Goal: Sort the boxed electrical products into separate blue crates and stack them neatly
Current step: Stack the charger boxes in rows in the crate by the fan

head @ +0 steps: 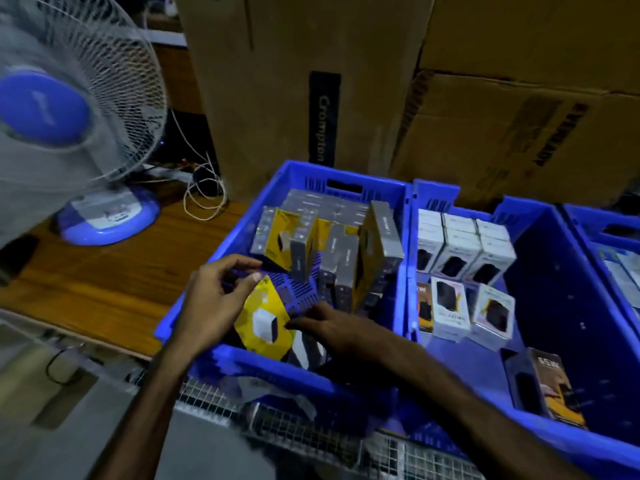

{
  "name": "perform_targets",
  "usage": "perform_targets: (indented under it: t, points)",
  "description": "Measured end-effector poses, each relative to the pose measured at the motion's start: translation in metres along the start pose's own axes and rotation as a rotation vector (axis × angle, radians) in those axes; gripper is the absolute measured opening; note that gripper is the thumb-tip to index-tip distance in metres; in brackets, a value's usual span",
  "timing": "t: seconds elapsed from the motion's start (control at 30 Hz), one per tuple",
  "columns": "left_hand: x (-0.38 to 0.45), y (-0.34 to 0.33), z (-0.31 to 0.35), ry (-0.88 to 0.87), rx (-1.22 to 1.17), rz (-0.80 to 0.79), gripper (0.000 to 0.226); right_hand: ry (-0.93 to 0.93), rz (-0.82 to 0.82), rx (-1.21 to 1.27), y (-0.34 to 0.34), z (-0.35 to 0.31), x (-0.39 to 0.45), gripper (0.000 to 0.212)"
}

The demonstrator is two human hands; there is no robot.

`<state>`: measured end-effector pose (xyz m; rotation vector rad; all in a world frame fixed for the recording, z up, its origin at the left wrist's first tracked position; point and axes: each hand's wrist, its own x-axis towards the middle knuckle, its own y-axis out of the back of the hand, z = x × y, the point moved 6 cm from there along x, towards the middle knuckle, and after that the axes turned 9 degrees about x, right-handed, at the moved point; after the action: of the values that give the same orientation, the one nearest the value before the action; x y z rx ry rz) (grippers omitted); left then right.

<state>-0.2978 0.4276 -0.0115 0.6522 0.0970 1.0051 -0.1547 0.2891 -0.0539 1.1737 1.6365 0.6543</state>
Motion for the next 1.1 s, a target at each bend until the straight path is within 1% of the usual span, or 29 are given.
perform_targets:
  t: [0.03, 0.07, 0.1, 0.13, 0.2, 0.23, 0.27, 0.3, 0.33, 0.37, 0.43, 0.47, 0.5, 0.57, 0.63, 0.7, 0.8, 0.9, 0.97, 1.03, 1.1]
  points:
    - [0.002, 0.001, -0.003, 0.01, -0.038, 0.006, 0.015, -0.025, -0.044, 0.05, 0.0, 0.002, 0.006, 0.076]
    - [0.003, -0.001, -0.003, 0.012, -0.073, 0.007, 0.013, -0.036, -0.028, 0.104, 0.0, 0.002, 0.01, 0.088]
    - [0.004, -0.001, -0.005, 0.01, -0.099, 0.013, 0.01, -0.031, -0.049, 0.124, -0.003, 0.003, 0.018, 0.092]
    - [0.004, -0.001, -0.005, 0.007, -0.13, 0.022, 0.008, -0.015, -0.094, 0.136, -0.008, 0.002, 0.025, 0.081]
    - [0.005, 0.003, -0.008, 0.036, -0.226, 0.064, 0.015, -0.074, -0.195, 0.239, -0.022, 0.008, 0.032, 0.041]
    - [0.006, 0.005, -0.009, 0.065, -0.286, 0.091, 0.019, -0.07, -0.198, 0.223, -0.021, 0.009, 0.032, 0.028]
    - [0.005, 0.008, -0.011, 0.097, -0.347, 0.116, 0.021, -0.077, -0.218, 0.222, -0.019, 0.009, 0.033, 0.017]
    - [0.004, 0.01, -0.012, 0.122, -0.397, 0.132, 0.023, -0.08, -0.201, 0.205, -0.012, 0.003, 0.03, 0.014]
    - [0.004, 0.011, -0.013, 0.141, -0.437, 0.136, 0.023, -0.063, -0.196, 0.13, -0.007, -0.001, 0.028, 0.012]
    - [0.004, 0.011, -0.014, 0.156, -0.464, 0.132, 0.022, -0.052, -0.206, 0.08, -0.002, -0.003, 0.025, 0.017]
    - [0.004, 0.012, -0.016, 0.179, -0.503, 0.119, 0.019, -0.093, -0.226, 0.04, -0.001, 0.003, 0.019, 0.041]
    - [0.004, 0.012, -0.016, 0.189, -0.512, 0.111, 0.018, -0.113, -0.185, -0.001, 0.0, 0.003, 0.016, 0.051]
    - [0.004, 0.012, -0.017, 0.194, -0.511, 0.102, 0.016, -0.135, -0.132, -0.046, 0.003, 0.003, 0.012, 0.056]
    - [0.004, 0.01, -0.015, 0.183, -0.489, 0.072, 0.013, -0.187, -0.052, -0.008, 0.006, 0.006, 0.006, 0.053]
    - [0.004, 0.007, -0.013, 0.148, -0.449, 0.037, 0.011, -0.182, 0.055, 0.079, 0.015, 0.007, -0.004, 0.055]
    - [0.004, 0.003, -0.011, 0.113, -0.396, 0.021, 0.01, -0.13, 0.233, 0.225, 0.035, 0.012, -0.026, 0.064]
    - [0.006, -0.003, -0.008, 0.074, -0.31, 0.007, 0.01, -0.085, 0.495, 0.508, 0.066, 0.026, -0.073, 0.06]
    - [0.007, -0.009, -0.009, 0.045, -0.228, -0.026, 0.01, -0.056, 0.715, 0.836, 0.089, 0.044, -0.127, 0.056]
    - [0.008, -0.013, -0.009, 0.04, -0.202, -0.058, 0.008, -0.058, 0.876, 0.97, 0.095, 0.06, -0.166, 0.055]
    - [0.009, -0.016, -0.009, 0.035, -0.179, -0.093, 0.005, -0.108, 0.987, 1.024, 0.091, 0.08, -0.201, 0.058]
    - [0.008, -0.016, -0.008, 0.029, -0.184, -0.106, 0.005, -0.17, 1.014, 1.068, 0.079, 0.103, -0.226, 0.065]
